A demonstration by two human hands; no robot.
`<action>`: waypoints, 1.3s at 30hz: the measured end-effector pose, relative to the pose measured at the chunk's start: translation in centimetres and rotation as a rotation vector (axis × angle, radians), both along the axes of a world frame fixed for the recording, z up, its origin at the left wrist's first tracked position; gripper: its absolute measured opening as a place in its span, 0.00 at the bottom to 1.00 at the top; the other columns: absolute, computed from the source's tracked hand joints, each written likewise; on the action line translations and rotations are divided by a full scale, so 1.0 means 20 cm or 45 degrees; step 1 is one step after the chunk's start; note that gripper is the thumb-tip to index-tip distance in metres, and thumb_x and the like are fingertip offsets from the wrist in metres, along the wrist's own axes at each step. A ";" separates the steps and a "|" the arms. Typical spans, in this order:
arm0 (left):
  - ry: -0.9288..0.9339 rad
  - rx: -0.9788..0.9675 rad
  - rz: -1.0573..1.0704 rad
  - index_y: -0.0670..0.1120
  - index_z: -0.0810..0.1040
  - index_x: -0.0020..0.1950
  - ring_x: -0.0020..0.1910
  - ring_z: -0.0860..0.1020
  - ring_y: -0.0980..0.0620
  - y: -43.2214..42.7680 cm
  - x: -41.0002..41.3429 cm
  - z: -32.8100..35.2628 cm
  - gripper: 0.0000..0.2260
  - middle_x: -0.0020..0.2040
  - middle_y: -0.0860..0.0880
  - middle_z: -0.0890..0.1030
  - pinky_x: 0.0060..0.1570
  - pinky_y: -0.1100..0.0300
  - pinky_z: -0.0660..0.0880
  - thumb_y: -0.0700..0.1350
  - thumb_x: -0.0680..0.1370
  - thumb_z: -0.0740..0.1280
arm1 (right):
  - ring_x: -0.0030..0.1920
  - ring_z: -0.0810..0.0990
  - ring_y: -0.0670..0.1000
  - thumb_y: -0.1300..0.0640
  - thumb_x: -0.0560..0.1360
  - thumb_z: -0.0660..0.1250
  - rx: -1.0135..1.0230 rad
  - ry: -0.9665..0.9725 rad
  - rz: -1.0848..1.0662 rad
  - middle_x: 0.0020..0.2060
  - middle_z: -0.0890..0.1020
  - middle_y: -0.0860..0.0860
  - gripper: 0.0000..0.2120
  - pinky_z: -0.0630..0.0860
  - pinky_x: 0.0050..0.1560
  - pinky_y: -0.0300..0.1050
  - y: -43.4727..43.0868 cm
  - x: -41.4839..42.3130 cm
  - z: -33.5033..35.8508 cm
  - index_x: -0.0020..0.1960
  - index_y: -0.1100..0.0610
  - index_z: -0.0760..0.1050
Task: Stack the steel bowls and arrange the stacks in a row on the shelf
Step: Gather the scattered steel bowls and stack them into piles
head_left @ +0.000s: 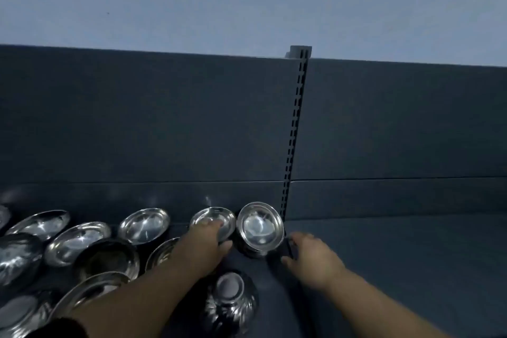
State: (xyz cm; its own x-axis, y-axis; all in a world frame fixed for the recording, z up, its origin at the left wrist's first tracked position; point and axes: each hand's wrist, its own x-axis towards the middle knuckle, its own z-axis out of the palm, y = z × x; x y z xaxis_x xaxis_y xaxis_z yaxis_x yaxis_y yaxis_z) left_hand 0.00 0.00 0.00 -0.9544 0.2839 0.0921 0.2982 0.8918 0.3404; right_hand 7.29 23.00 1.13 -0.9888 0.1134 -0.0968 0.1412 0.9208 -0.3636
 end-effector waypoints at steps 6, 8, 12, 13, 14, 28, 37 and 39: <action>0.011 0.090 0.082 0.52 0.76 0.51 0.51 0.78 0.53 0.18 -0.11 -0.03 0.19 0.50 0.54 0.80 0.54 0.55 0.75 0.63 0.71 0.58 | 0.66 0.72 0.51 0.44 0.75 0.65 -0.012 -0.043 0.123 0.67 0.72 0.50 0.27 0.72 0.63 0.47 0.17 -0.19 -0.03 0.72 0.48 0.62; -0.006 0.022 0.129 0.51 0.76 0.52 0.51 0.78 0.52 0.21 -0.14 -0.05 0.19 0.50 0.53 0.80 0.54 0.54 0.75 0.63 0.72 0.59 | 0.66 0.72 0.51 0.44 0.76 0.65 -0.017 -0.047 0.142 0.67 0.72 0.51 0.27 0.73 0.63 0.47 0.19 -0.25 -0.05 0.72 0.48 0.62; -0.041 0.066 0.152 0.49 0.77 0.55 0.52 0.78 0.50 0.27 -0.19 -0.05 0.15 0.51 0.50 0.81 0.51 0.58 0.73 0.57 0.76 0.63 | 0.63 0.74 0.52 0.42 0.76 0.63 -0.107 -0.028 0.181 0.64 0.76 0.52 0.25 0.74 0.61 0.46 0.20 -0.32 -0.07 0.71 0.49 0.65; -0.041 0.081 0.153 0.48 0.78 0.52 0.50 0.79 0.49 0.28 -0.20 -0.05 0.12 0.49 0.50 0.82 0.47 0.59 0.72 0.55 0.76 0.63 | 0.62 0.75 0.52 0.42 0.77 0.62 -0.120 -0.037 0.188 0.62 0.77 0.52 0.24 0.74 0.60 0.45 0.19 -0.34 -0.08 0.70 0.49 0.66; -0.051 0.083 0.158 0.48 0.78 0.49 0.48 0.79 0.49 0.28 -0.21 -0.05 0.10 0.47 0.49 0.82 0.43 0.60 0.69 0.53 0.76 0.63 | 0.61 0.76 0.52 0.42 0.77 0.61 -0.139 -0.047 0.185 0.60 0.78 0.52 0.23 0.74 0.58 0.44 0.19 -0.35 -0.09 0.69 0.49 0.67; -0.031 0.412 0.367 0.46 0.80 0.54 0.43 0.77 0.53 0.25 -0.21 0.04 0.10 0.47 0.49 0.84 0.43 0.65 0.66 0.45 0.75 0.65 | 0.36 0.82 0.56 0.51 0.82 0.56 -0.917 -0.161 -0.335 0.41 0.82 0.58 0.13 0.82 0.35 0.50 0.09 -0.35 -0.20 0.59 0.56 0.73; -0.229 0.391 0.282 0.48 0.82 0.52 0.44 0.80 0.53 0.19 -0.13 0.02 0.09 0.46 0.50 0.85 0.43 0.66 0.70 0.44 0.73 0.67 | 0.35 0.81 0.52 0.58 0.81 0.58 -1.104 -0.265 -0.373 0.40 0.83 0.54 0.09 0.78 0.33 0.42 0.06 -0.26 -0.18 0.58 0.53 0.74; -0.265 0.371 0.249 0.49 0.82 0.52 0.45 0.80 0.53 0.19 -0.12 0.00 0.09 0.46 0.50 0.84 0.43 0.66 0.70 0.44 0.73 0.67 | 0.36 0.82 0.52 0.55 0.82 0.57 -1.164 -0.289 -0.409 0.41 0.84 0.52 0.11 0.78 0.33 0.41 0.07 -0.22 -0.19 0.60 0.53 0.74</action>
